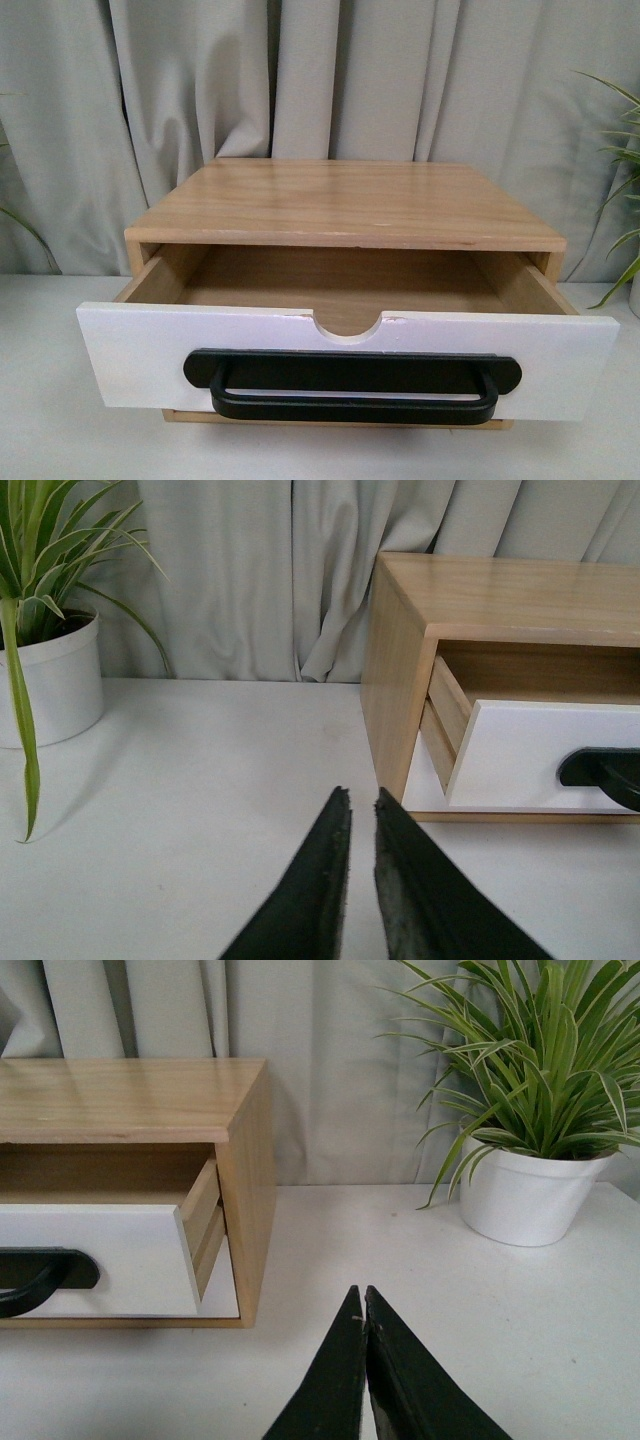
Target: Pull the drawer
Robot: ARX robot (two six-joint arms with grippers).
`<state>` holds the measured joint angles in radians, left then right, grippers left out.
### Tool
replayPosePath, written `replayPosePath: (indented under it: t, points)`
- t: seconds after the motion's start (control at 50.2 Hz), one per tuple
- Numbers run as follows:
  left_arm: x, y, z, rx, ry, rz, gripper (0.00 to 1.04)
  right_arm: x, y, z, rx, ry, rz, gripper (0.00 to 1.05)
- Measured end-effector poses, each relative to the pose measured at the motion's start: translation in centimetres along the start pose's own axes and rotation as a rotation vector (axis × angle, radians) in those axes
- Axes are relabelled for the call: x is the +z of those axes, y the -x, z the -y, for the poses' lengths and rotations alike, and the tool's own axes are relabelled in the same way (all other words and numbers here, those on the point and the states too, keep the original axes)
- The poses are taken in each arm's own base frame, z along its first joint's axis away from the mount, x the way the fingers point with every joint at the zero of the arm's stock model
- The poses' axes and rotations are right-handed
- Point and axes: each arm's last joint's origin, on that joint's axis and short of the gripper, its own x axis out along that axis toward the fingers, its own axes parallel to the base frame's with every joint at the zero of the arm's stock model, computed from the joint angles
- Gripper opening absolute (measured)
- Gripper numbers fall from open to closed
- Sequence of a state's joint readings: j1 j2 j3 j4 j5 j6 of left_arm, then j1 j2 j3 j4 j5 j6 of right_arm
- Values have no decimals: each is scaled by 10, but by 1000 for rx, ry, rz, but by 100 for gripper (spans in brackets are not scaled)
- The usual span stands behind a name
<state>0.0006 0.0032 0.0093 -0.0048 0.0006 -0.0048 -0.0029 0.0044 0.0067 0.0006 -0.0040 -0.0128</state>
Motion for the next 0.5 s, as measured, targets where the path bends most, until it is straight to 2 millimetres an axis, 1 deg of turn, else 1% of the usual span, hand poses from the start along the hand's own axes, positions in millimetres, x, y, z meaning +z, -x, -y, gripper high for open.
replayPosePath:
  t: [0.1, 0.139, 0.199, 0.279, 0.359, 0.398, 0.418, 0.458, 0.498]
  points:
    - [0, 0, 0, 0, 0, 0, 36, 0, 0, 0, 0, 0, 0, 27]
    - [0, 0, 0, 0, 0, 0, 45, 0, 0, 0, 0, 0, 0, 38]
    - [0, 0, 0, 0, 0, 0, 57, 0, 0, 0, 0, 0, 0, 50]
    - [0, 0, 0, 0, 0, 0, 77, 0, 0, 0, 0, 0, 0, 68]
    - [0, 0, 0, 0, 0, 0, 95, 0, 0, 0, 0, 0, 0, 87]
    - [0, 0, 0, 0, -1, 0, 100, 0, 0, 0, 0, 0, 0, 94]
    - [0, 0, 0, 0, -1, 0, 100, 0, 0, 0, 0, -1, 0, 97]
    - [0, 0, 0, 0, -1, 0, 98, 0, 0, 0, 0, -2, 0, 97]
    - [0, 0, 0, 0, -1, 0, 98, 0, 0, 0, 0, -2, 0, 95]
